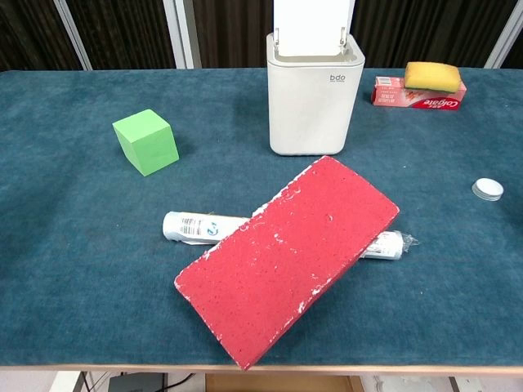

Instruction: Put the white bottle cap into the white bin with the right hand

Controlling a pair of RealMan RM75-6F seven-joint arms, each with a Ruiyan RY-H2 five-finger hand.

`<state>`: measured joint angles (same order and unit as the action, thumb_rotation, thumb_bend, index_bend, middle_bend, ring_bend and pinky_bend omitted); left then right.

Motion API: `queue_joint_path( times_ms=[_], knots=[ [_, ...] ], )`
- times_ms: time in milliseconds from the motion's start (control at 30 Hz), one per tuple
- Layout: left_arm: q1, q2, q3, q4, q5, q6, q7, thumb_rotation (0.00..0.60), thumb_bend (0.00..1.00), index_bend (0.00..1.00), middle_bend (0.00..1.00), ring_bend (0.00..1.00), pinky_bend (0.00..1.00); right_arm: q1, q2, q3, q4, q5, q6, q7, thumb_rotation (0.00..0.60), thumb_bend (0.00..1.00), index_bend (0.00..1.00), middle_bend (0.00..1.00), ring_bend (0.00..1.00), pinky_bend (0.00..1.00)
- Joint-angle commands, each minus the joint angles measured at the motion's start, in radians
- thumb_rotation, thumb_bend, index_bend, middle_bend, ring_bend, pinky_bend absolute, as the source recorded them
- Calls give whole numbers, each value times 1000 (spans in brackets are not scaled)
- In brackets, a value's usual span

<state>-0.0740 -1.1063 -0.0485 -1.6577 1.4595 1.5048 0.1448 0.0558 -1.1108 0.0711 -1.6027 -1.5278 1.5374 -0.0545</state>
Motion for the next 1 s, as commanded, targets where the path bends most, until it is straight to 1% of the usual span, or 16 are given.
queue_joint_path(
  times_ms=[33,233,533,733,833,900,1000],
  knots=[
    [3,1,0,-1,6,8,-4,600,155,154,165,47,76,0,0,0,0,-1,0,1,600,154,173,144,178,244],
    [11,2,0,-3,12,24,-13,600,154,155,166,47,76,1,-1,-3,0,-4,-3,2,600,154,174,144,178,244],
    [8,6,3,-10,7,10,2,600,154,155,165,47,76,6,0,-6,1,-6,-16,15,600,153,174,144,178,244],
    [10,8,3,-13,12,16,-6,600,154,155,165,47,76,14,6,-21,3,-21,-39,45,600,152,174,143,178,243],
    [11,6,2,-11,11,17,-3,600,154,155,165,47,76,43,20,-28,9,-31,-95,104,600,141,179,139,175,242],
    [9,5,4,-11,13,12,1,600,154,157,162,47,76,74,34,-22,15,-33,-141,127,600,133,187,136,174,239],
    [4,2,6,-8,12,1,12,600,155,160,160,47,76,155,53,-1,31,-21,-260,161,600,124,195,128,168,235]
  ],
)
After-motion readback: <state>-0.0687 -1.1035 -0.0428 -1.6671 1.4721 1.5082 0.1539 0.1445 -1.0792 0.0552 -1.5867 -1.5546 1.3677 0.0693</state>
